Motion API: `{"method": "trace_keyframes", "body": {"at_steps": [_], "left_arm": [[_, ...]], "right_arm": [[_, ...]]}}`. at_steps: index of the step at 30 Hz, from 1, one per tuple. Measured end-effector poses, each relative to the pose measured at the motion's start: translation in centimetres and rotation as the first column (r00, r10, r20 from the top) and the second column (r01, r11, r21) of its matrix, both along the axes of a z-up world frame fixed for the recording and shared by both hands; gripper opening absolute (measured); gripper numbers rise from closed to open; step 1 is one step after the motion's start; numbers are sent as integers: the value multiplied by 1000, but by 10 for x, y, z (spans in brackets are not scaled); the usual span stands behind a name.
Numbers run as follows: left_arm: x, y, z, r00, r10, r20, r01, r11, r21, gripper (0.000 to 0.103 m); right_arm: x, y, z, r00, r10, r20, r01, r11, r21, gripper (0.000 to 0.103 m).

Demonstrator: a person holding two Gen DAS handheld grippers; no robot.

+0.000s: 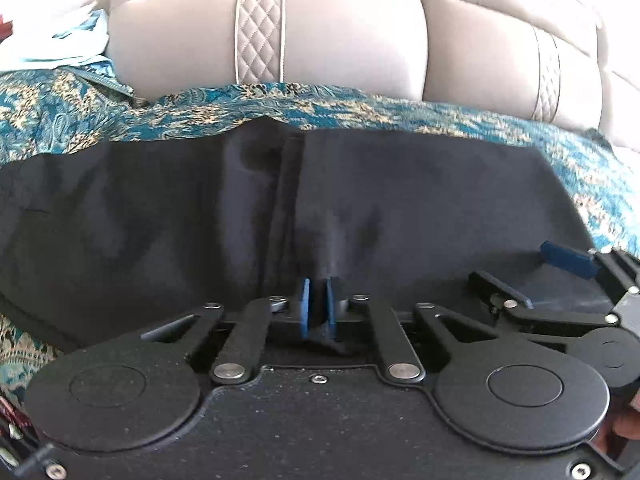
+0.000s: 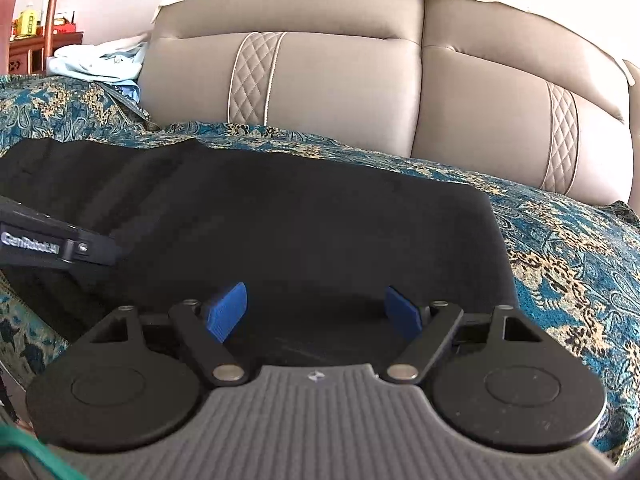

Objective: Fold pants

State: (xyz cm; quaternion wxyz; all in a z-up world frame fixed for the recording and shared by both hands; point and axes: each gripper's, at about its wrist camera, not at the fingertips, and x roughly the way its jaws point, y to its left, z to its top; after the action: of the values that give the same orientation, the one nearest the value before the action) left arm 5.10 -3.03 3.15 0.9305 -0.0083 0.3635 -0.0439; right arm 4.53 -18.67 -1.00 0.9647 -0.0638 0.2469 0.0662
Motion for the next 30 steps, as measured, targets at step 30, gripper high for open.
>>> {"method": "trace_keyframes", "body": {"at_steps": [30], "left_arm": [[98, -15, 16, 990, -27, 137, 26, 1000, 11, 17]], "right_arm": [[-10, 11, -10, 998, 58, 19, -58, 998, 3, 90]]}}
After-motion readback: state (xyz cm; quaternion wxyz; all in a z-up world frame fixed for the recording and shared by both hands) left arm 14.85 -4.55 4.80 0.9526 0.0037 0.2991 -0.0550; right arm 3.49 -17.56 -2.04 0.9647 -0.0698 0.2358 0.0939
